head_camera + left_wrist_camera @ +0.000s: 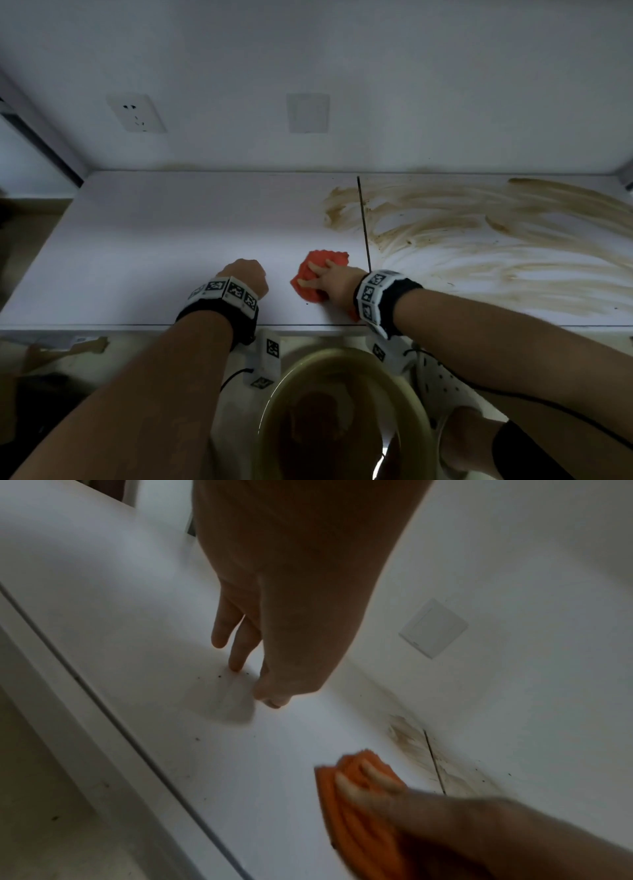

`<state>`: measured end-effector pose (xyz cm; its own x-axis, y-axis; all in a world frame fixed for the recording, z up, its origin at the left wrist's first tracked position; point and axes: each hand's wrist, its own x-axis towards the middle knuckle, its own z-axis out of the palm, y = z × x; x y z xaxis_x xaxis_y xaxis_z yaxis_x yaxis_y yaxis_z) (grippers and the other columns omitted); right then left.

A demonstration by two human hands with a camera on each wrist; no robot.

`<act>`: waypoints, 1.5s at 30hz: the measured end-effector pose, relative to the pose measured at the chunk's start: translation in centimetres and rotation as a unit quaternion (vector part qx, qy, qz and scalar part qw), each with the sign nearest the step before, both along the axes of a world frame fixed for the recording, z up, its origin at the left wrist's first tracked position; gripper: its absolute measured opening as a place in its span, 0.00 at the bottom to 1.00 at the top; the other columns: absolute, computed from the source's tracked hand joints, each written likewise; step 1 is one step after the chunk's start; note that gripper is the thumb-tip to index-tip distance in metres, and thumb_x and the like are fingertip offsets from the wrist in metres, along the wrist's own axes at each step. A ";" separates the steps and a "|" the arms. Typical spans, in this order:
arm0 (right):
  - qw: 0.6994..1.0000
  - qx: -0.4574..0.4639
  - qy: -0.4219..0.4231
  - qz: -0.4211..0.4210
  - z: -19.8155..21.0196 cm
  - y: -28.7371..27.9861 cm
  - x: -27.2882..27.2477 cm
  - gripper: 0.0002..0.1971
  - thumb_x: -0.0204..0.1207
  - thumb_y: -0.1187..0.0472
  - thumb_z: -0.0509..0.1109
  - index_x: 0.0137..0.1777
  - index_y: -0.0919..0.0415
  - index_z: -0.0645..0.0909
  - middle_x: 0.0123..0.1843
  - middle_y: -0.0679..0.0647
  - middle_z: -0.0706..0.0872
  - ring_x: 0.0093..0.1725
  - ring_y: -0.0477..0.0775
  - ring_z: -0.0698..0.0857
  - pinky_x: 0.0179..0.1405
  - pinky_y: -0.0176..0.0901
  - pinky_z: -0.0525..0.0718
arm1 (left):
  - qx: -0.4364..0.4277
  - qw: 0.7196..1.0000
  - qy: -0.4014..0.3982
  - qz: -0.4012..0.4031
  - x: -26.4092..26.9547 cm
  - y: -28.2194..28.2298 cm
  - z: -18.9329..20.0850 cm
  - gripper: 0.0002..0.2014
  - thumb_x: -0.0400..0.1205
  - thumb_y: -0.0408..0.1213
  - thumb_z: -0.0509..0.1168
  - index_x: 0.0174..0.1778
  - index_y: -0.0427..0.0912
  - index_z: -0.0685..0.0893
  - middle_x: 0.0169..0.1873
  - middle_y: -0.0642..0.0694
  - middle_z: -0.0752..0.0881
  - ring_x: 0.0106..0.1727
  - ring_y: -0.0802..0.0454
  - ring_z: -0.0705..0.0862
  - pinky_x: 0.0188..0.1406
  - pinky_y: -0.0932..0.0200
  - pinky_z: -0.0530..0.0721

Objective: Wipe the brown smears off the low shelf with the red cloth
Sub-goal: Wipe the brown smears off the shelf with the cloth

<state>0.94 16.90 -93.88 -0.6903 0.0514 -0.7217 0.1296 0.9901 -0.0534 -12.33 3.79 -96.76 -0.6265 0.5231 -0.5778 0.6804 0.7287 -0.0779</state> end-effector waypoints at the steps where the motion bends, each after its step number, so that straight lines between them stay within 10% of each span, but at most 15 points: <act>1: 1.000 0.001 0.007 -0.017 0.1 0.2 -0.6 0.46 0.76 0.70 0.68 0.83 0.41 0.44 0.85 0.54 0.36 0.84 0.66 0.42 0.81 0.65 0.50 | 0.002 1.000 0.003 -0.003 -0.1 0.1 -0.1 0.19 0.79 0.34 0.55 0.62 0.46 0.84 0.65 0.47 0.82 0.65 0.47 0.81 0.55 0.58 0.78; 5: 0.991 0.005 0.078 -0.104 -0.2 2.7 -1.3 0.49 0.69 0.66 0.77 0.83 0.46 0.51 0.85 0.59 0.51 0.83 0.66 0.56 0.81 0.57 0.58 | 0.009 1.000 -0.002 0.006 -0.5 0.2 0.0 0.16 0.80 0.35 0.56 0.59 0.45 0.85 0.61 0.46 0.84 0.62 0.46 0.82 0.50 0.59 0.76; 8: 0.984 0.033 0.105 -0.140 0.4 5.1 -0.4 0.39 0.68 0.59 0.79 0.78 0.53 0.65 0.77 0.58 0.67 0.73 0.63 0.71 0.73 0.48 0.70 | 0.025 0.999 0.001 0.030 -0.5 0.3 0.0 0.09 0.80 0.34 0.58 0.40 0.41 0.83 0.41 0.47 0.82 0.49 0.47 0.81 0.45 0.60 0.75; 12: 0.989 0.076 0.046 -0.121 1.1 4.9 1.4 0.36 0.71 0.52 0.76 0.77 0.56 0.66 0.75 0.58 0.70 0.71 0.61 0.73 0.72 0.50 0.73 | 0.039 0.998 0.005 0.045 -0.3 0.9 -0.2 0.13 0.78 0.33 0.57 0.25 0.44 0.71 0.28 0.52 0.71 0.42 0.49 0.76 0.42 0.61 0.73; 15: 0.997 0.042 0.024 -0.059 0.0 3.0 1.6 0.29 0.83 0.61 0.60 0.83 0.48 0.57 0.84 0.58 0.54 0.80 0.64 0.61 0.79 0.53 0.61 | 0.033 0.999 -0.003 0.041 -0.3 1.1 -0.3 0.12 0.77 0.34 0.57 0.26 0.44 0.72 0.32 0.50 0.75 0.42 0.49 0.77 0.42 0.61 0.74; 20: 0.997 -0.010 0.074 -0.036 -0.7 1.5 -2.0 0.32 0.83 0.65 0.58 0.83 0.43 0.54 0.86 0.55 0.46 0.84 0.64 0.51 0.81 0.56 0.51 | -0.006 1.000 -0.022 0.009 -1.2 0.5 -0.4 0.15 0.78 0.38 0.54 0.51 0.43 0.86 0.58 0.45 0.84 0.58 0.45 0.83 0.52 0.58 0.78; 25: 0.990 -0.013 0.085 -0.110 -0.8 3.8 -3.2 0.36 0.81 0.69 0.59 0.84 0.45 0.49 0.86 0.55 0.43 0.85 0.60 0.45 0.82 0.49 0.45 | -0.009 0.999 -0.038 0.000 -2.2 -0.6 -0.4 0.23 0.83 0.41 0.52 0.76 0.53 0.73 0.75 0.48 0.73 0.75 0.45 0.73 0.74 0.51 0.72; 31: 0.994 0.003 0.070 -0.081 -1.5 1.8 -2.4 0.39 0.79 0.67 0.60 0.83 0.41 0.47 0.86 0.52 0.43 0.82 0.70 0.46 0.81 0.64 0.53 | -0.012 0.998 -0.053 -0.010 -2.3 -1.3 -0.2 0.24 0.86 0.41 0.50 0.81 0.53 0.65 0.80 0.48 0.65 0.80 0.47 0.65 0.81 0.49 0.64; 39: 0.991 -0.051 0.117 -0.038 -2.3 -3.5 1.2 0.33 0.79 0.61 0.66 0.78 0.34 0.60 0.82 0.53 0.49 0.77 0.64 0.57 0.79 0.59 0.63 | 0.058 0.996 -0.071 -0.011 -0.3 -3.2 0.8 0.27 0.85 0.33 0.51 0.83 0.48 0.60 0.83 0.47 0.57 0.84 0.50 0.55 0.84 0.54 0.52; 45: 0.977 -0.170 0.090 -0.095 1.0 -4.8 3.0 0.22 0.79 0.61 0.67 0.72 0.46 0.76 0.75 0.51 0.72 0.73 0.56 0.72 0.77 0.46 0.68 | 0.131 0.988 -0.080 0.022 1.3 -5.0 1.9 0.30 0.82 0.28 0.52 0.81 0.52 0.64 0.82 0.52 0.60 0.82 0.52 0.61 0.83 0.53 0.58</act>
<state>3.95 12.10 -92.93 -0.8086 -0.0303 -0.5875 0.2673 0.8707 -0.4129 -11.07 -1.19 -94.85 -0.5630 0.6426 -0.5197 0.6357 0.7385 0.2245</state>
